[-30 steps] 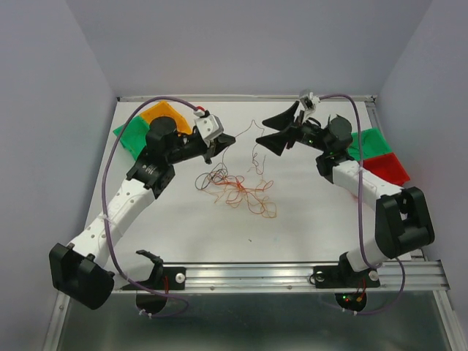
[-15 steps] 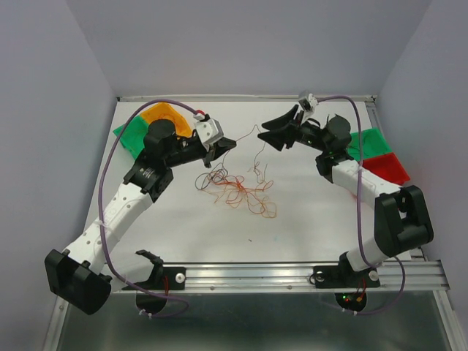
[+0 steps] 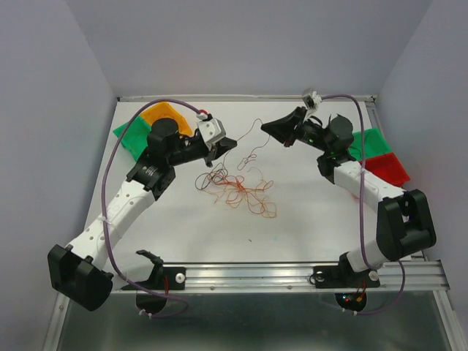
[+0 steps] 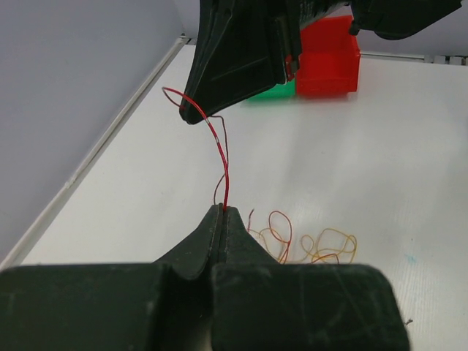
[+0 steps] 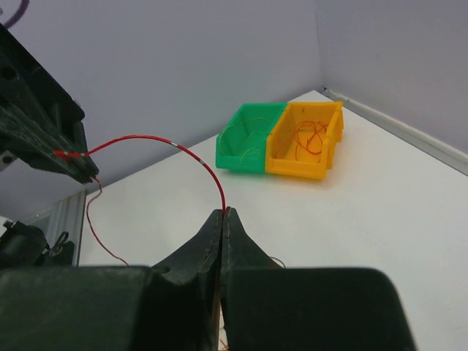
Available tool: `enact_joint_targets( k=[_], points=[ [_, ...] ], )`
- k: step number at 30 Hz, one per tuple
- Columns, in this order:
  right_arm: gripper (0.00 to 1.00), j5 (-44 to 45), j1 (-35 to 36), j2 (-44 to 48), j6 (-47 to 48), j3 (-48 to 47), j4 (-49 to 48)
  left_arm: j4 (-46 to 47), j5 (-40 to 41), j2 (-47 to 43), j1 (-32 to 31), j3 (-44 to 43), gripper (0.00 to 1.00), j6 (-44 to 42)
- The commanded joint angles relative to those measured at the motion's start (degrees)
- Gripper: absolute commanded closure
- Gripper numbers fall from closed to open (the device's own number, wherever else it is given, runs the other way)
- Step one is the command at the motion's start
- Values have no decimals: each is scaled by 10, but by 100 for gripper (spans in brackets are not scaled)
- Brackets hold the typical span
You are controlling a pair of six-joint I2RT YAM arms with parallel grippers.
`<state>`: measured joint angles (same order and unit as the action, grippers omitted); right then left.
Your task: Untangle the cables
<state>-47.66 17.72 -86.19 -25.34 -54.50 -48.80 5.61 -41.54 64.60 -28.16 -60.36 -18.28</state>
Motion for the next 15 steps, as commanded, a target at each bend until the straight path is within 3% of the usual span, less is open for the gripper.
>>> enact_joint_targets(
  k=[1, 9, 15],
  points=[
    [99, 67, 2, 51, -36, -26, -21, 50, 1, 10, -6, 0, 100, -11],
    [99, 129, 2, 102, -124, -36, -78, 102, 19, 92, -12, 24, 100, -28],
    [99, 177, 2, 132, -141, -46, -86, 113, 46, 117, -51, 32, 100, -41]
  ],
)
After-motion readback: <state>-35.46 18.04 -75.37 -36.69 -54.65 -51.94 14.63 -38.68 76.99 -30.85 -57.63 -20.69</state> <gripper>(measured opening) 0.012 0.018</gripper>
